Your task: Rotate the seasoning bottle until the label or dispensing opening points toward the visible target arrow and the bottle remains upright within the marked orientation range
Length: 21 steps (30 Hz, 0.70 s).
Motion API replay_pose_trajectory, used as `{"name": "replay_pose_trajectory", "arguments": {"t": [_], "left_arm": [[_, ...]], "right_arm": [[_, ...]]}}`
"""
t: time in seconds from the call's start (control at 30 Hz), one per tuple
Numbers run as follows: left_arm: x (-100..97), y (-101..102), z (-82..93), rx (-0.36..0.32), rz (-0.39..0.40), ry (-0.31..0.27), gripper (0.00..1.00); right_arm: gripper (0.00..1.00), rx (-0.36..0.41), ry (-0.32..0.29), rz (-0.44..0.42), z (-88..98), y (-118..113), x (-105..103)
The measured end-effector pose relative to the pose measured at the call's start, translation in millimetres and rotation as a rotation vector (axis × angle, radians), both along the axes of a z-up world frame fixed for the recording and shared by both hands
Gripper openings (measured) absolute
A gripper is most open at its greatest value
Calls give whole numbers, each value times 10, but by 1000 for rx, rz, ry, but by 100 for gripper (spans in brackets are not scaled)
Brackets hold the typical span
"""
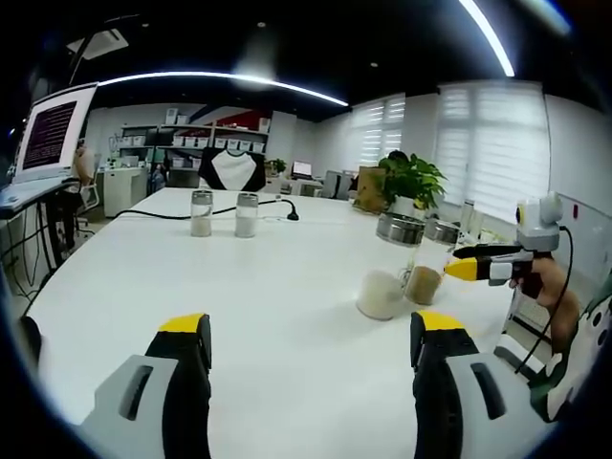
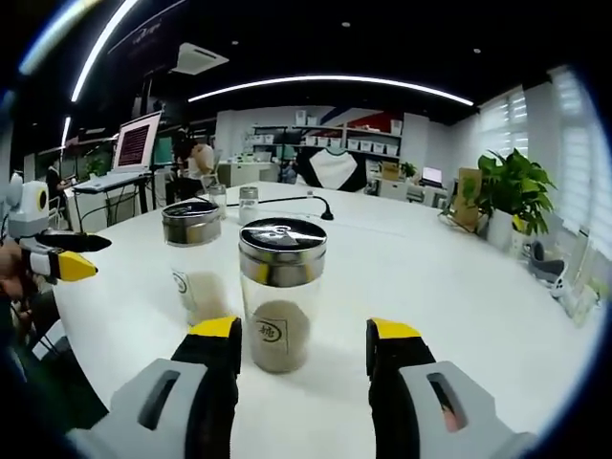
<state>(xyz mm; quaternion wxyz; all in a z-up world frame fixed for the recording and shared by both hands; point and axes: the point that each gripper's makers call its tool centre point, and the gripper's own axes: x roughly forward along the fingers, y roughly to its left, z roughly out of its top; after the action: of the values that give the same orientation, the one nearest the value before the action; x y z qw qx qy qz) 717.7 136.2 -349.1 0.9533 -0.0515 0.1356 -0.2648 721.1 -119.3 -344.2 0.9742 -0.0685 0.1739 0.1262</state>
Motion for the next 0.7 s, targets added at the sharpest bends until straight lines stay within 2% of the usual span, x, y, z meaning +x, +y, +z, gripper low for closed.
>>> {"name": "replay_pose_trajectory", "arguments": {"t": [0.23,0.37,0.5,0.7], "left_arm": [[-3,-39,14,6,-5,-10,91],[8,-69,57,1,-10,-36,90],[6,-108,25,16,-21,-31,90],[17,-137,39,11,-26,-43,90]], "right_arm": [[53,31,-7,-24,-14,-150,-90],[54,41,-26,-42,-10,-235,-122],[54,46,-2,-50,-61,-290,-143],[54,57,-15,-53,-37,-321,-147]]}}
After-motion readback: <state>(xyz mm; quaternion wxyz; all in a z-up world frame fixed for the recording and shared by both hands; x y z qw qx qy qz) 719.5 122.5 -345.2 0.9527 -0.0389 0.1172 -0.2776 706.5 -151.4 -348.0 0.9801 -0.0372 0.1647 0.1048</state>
